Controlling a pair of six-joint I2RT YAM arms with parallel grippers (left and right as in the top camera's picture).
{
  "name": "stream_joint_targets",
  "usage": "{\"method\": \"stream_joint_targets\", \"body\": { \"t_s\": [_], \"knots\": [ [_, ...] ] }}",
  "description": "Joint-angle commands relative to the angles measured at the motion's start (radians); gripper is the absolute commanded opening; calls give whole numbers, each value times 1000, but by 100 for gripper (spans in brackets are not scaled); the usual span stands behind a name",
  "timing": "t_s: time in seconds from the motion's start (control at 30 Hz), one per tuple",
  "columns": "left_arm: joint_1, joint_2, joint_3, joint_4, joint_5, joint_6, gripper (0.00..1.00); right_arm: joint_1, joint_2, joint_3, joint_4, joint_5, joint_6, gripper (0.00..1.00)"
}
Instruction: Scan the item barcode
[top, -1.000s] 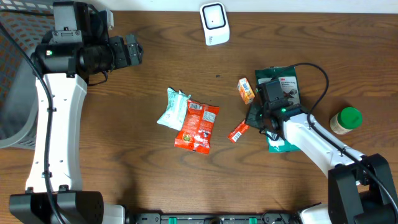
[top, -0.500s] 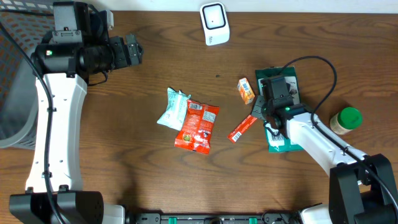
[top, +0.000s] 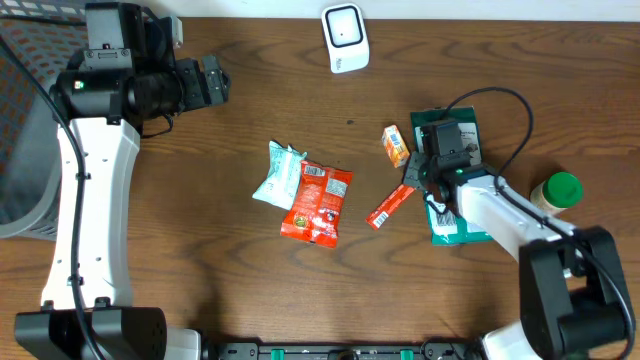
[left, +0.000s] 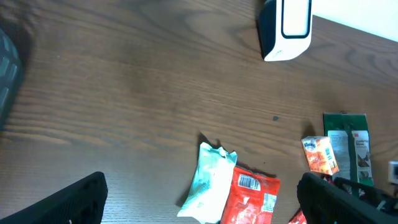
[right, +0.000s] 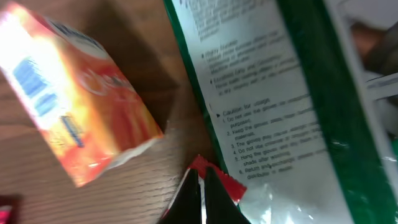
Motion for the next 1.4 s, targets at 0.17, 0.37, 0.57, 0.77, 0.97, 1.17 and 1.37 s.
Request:
{"method": "stream_joint_targets", "body": {
  "t_s": [0.17,0.37,0.57,0.77,0.97,1.17,1.37],
  "knots": [
    [0,3,11,-3,9,10,97,-3,31,-9,3,-43,-48,1],
    [0,3,11,-3,9,10,98,1,31,-11,-60,-80,-48,1],
    [0,3,11,-3,9,10,98,22,31,-11,-163,-87,-32,1],
    [0,3,11,-3,9,10,98,69,31,-11,-270,-107,9,1],
    [0,3,11,-3,9,10,97,189,21,-11,-328,-117,29,1],
    [0,3,11,-3,9,10,97,314,-34,-10,-391,-116,78,1],
    [0,3,11,-3,9,10,98,330,-182,-9,-432,-126,62,1]
  ]
}}
